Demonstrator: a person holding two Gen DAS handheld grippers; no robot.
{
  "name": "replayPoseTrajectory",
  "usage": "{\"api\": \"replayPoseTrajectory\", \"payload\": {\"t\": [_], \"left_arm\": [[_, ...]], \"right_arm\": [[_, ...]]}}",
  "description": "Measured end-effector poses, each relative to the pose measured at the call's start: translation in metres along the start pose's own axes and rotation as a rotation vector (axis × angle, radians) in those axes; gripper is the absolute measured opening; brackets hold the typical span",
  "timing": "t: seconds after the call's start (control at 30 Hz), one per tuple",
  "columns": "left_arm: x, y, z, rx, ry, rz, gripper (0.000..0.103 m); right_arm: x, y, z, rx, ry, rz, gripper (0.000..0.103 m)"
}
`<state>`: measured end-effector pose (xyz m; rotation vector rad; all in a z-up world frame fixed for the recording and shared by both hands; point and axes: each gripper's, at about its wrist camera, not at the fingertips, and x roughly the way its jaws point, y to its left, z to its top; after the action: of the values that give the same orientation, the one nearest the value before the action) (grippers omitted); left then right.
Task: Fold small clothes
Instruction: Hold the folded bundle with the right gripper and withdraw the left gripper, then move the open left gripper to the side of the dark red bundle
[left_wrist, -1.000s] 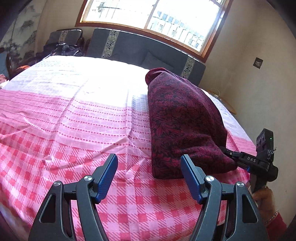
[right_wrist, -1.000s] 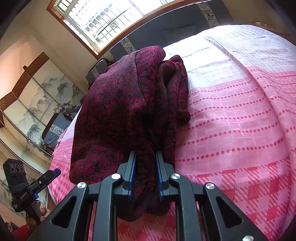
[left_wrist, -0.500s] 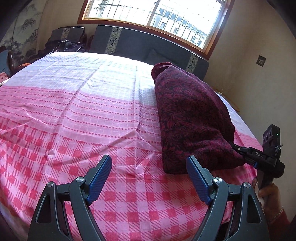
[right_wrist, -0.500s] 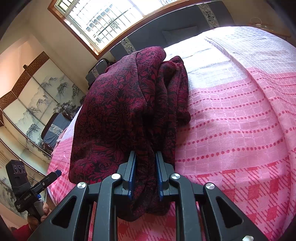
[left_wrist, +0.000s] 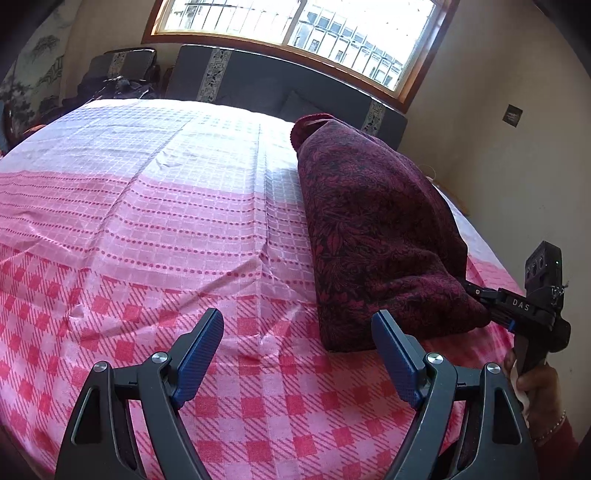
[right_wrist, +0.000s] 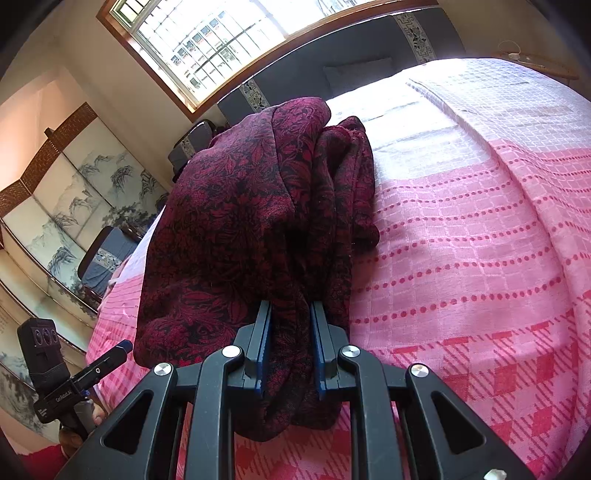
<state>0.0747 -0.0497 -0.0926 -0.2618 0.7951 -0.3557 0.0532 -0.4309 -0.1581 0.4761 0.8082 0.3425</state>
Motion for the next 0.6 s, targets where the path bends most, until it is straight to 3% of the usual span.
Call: {"api": "replayPoseTrajectory", "payload": {"t": [0.2, 0.37, 0.43, 0.6], "left_arm": [[0.005, -0.002, 0.039, 0.017, 0.017, -0.04, 0.082], [-0.021, -0.008, 0.083, 0.079, -0.133, -0.021, 0.083], [-0.025, -0.009, 0.089, 0.104, -0.157, 0.001, 0.087], [-0.013, -0.001, 0.081, 0.104, -0.101, -0.003, 0.088]], "right_arm": [[0.0, 0.001, -0.001, 0.004, 0.001, 0.008, 0.016], [0.001, 0.0, -0.001, 0.004, 0.0, 0.006, 0.016], [0.0, -0.001, -0.001, 0.005, -0.001, 0.006, 0.016], [0.0, -0.002, -0.001, 0.01, 0.0, 0.009, 0.016]]}}
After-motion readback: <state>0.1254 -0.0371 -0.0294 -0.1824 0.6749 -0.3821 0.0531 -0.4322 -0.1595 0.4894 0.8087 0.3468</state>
